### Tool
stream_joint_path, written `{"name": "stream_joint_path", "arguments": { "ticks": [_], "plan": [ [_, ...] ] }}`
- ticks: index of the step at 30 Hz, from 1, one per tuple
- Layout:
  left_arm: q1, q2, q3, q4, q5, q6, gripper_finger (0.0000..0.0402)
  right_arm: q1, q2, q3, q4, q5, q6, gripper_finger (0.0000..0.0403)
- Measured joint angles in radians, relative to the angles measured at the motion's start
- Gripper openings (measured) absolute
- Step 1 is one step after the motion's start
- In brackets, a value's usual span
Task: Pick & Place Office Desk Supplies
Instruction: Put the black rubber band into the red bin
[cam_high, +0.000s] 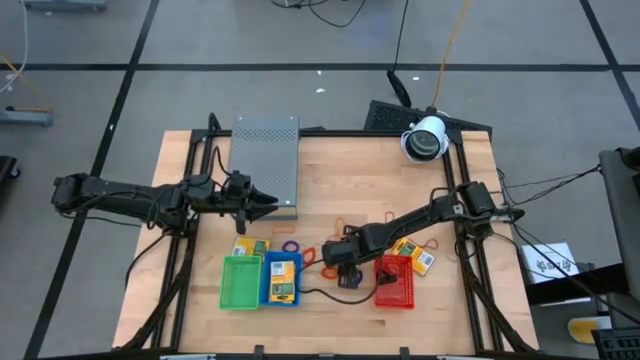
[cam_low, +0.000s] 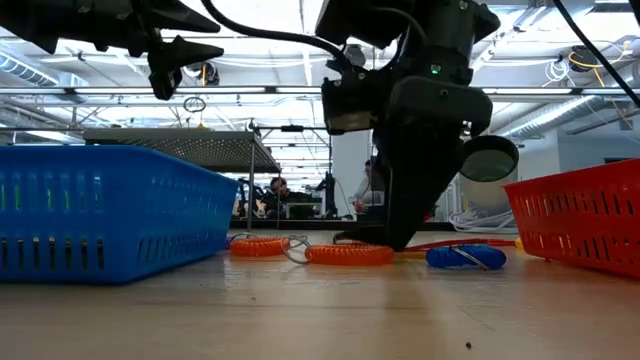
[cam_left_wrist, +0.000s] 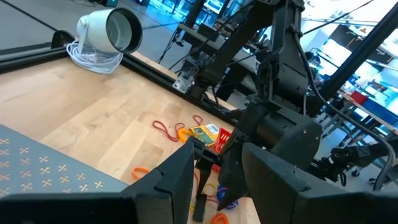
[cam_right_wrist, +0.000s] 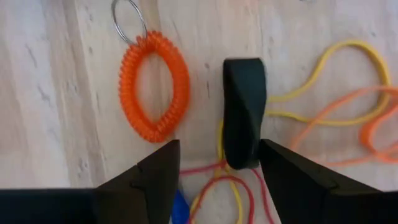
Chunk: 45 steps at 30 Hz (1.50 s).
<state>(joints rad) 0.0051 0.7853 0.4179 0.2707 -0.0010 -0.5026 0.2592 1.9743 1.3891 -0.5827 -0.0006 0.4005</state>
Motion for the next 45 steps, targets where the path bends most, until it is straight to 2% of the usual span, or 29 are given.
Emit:
{"name": "stream_joint_path", "arguments": {
  "ticks": [5, 10, 15, 23, 30, 33, 39, 45],
  "plan": [
    [0.000, 0.000, 0.000, 0.000, 0.000, 0.000, 0.0145, 0.000, -0.007, 0.002, 0.010, 0.003, 0.003, 0.0200],
    [0.000, 0.000, 0.000, -0.008, 0.000, 0.000, 0.0145, -0.001, -0.006, 0.001, 0.030, 0.004, 0.001, 0.0167],
    [0.000, 0.000, 0.000, -0.008, 0.001, 0.004, 0.0145, -0.003, -0.006, 0.001, 0.056, 0.009, -0.001, 0.0115],
    [0.000, 0.000, 0.000, -0.013, 0.001, 0.004, 0.0145, -0.003, -0.006, 0.001, 0.063, 0.082, 0.003, 0.0010],
    [0.000, 0.000, 0.000, -0.013, 0.004, 0.004, 0.0145, 0.003, -0.027, 0.000, 0.041, 0.057, 0.039, 0.0004],
    [0.000, 0.000, 0.000, -0.013, 0.004, 0.003, 0.0145, 0.014, -0.085, 0.000, 0.023, 0.020, 0.085, 0.0004],
    [0.000, 0.000, 0.000, -0.014, 0.004, -0.005, 0.0145, 0.058, -0.242, 0.001, -0.051, 0.025, 0.164, 0.0002],
    [0.000, 0.000, 0.000, -0.013, 0.004, -0.031, 0.0145, 0.122, -0.353, 0.001, -0.213, 0.054, 0.252, 0.0001]
  ]
}}
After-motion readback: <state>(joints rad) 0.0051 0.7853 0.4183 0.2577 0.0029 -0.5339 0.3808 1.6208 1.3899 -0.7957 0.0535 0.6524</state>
